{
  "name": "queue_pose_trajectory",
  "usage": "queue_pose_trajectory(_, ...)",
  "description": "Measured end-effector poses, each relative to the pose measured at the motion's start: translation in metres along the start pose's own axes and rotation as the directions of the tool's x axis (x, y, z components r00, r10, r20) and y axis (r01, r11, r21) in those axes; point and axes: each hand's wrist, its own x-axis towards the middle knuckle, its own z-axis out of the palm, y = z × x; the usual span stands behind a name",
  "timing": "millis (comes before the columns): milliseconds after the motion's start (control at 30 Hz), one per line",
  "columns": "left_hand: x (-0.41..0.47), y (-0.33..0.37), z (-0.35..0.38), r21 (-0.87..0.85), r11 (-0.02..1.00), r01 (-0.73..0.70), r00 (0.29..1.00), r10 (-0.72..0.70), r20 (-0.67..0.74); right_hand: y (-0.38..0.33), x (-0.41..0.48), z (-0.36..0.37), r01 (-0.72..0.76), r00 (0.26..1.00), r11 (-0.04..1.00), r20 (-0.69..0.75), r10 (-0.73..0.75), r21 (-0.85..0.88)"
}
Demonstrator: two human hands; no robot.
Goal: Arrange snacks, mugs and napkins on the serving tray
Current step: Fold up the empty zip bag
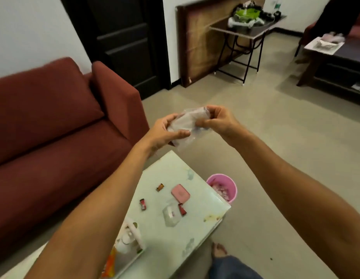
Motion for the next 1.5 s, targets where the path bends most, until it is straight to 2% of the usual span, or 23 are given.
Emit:
queue_pose_trajectory(167,0.086,-0.061,0.079,-0.05,0.993,0.108,0.987,-0.113,-0.117,0.087,0.019,-0.074,-0.18,0.983,0.979,-0.018,0.183,0.096)
queue_pose_trajectory(267,0.115,-0.103,0.116,-0.073,0.978,0.195,0.966,-0.205,-0.155,0.131,0.02,-0.103,-0.344,0.935,0.935,0.122,0.333,0.088)
queue_pose_trajectory(333,0.128,-0.131,0.135,-0.053,0.967,0.248,0.96,-0.253,-0.12,0.164,0.02,-0.117,-0.404,0.906,0.914,0.146,0.396,0.031)
queue_pose_trajectory(400,0.138,-0.162,0.155,-0.035,0.951,0.308,0.948,-0.31,-0.075,0.201,0.018,-0.123,-0.445,0.894,0.896,0.059,0.444,0.0)
queue_pose_trajectory(500,0.154,-0.213,0.189,0.028,0.919,0.394,0.916,-0.39,-0.091,0.263,0.016,-0.123,-0.527,0.843,0.85,-0.136,0.521,-0.005)
queue_pose_trajectory(600,0.171,-0.272,0.226,-0.035,0.855,0.518,0.845,-0.517,-0.139,0.339,0.013,-0.123,-0.605,0.743,0.789,-0.279,0.608,0.108)
queue_pose_trajectory(700,0.19,-0.32,0.255,-0.067,0.773,0.63,0.772,-0.633,-0.046,0.423,0.014,-0.121,-0.681,0.619,0.711,-0.379,0.688,0.177)
queue_pose_trajectory(800,0.207,-0.361,0.275,0.059,0.784,0.618,0.785,-0.612,-0.098,0.498,0.019,-0.119,-0.79,0.483,0.601,-0.479,0.733,0.123)
queue_pose_trajectory(833,0.212,-0.374,0.282,0.088,0.785,0.613,0.789,-0.601,-0.126,0.519,0.021,-0.119,-0.812,0.461,0.575,-0.497,0.735,0.098)
queue_pose_trajectory(933,0.22,-0.406,0.3,0.119,0.8,0.588,0.806,-0.567,-0.17,0.573,0.031,-0.113,-0.839,0.463,0.542,-0.476,0.748,0.035)
queue_pose_trajectory(1067,0.222,-0.434,0.316,0.122,0.844,0.522,0.842,-0.487,-0.23,0.625,0.051,-0.106,-0.846,0.456,0.519,-0.344,0.821,0.119)
queue_pose_trajectory(1200,0.216,-0.425,0.305,0.232,0.863,0.449,0.884,-0.391,-0.255,0.641,0.037,-0.116,-0.898,0.386,0.436,-0.378,0.841,0.052)
queue_pose_trajectory(1267,0.211,-0.405,0.288,0.271,0.86,0.433,0.891,-0.363,-0.273,0.63,0.021,-0.12,-0.896,0.422,0.439,-0.43,0.798,-0.067)
queue_pose_trajectory(1367,0.194,-0.359,0.251,0.359,0.829,0.428,0.896,-0.337,-0.288,0.581,0.017,-0.119,-0.793,0.609,0.497,-0.443,0.658,-0.353)
queue_pose_trajectory(1500,0.154,-0.271,0.174,0.412,0.776,0.477,0.866,-0.336,-0.369,0.46,0.056,-0.081,-0.593,0.802,0.615,-0.314,0.508,-0.519)
